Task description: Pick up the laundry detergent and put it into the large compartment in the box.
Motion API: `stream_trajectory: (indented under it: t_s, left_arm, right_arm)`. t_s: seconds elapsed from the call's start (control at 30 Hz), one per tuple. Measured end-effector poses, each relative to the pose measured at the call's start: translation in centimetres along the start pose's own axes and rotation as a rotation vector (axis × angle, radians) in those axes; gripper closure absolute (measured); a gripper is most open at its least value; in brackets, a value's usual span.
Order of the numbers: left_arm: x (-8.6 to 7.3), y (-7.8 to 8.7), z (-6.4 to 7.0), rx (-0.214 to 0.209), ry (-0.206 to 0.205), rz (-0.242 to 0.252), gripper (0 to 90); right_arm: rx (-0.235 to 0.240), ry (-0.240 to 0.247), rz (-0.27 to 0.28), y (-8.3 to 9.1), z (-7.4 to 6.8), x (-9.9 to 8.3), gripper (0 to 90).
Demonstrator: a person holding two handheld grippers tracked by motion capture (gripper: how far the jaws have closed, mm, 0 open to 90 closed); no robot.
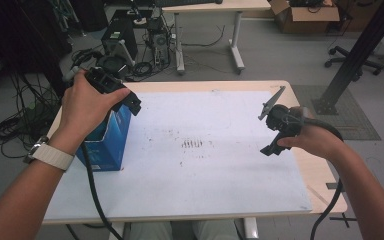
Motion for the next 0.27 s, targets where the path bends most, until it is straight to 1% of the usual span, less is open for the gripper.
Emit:
stream_trajectory:
  t_s: [0.27]
  left_arm:
    - [0.04,-0.12,0.14,-0.005,-0.004,0.0,6.7]
  right_arm:
    - [0.0,0.002,0.001,-0.08,-0.03,0.04,8.8]
Point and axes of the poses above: each handheld gripper's, and its own axes: y roughly backward along the jaws, x roughly out of its top, z roughly to its right, the point moved 7 cm from there along -y, roughly forward along the jaws, and after that the axes turned 2 degrees about y, right-handed, at the moved point
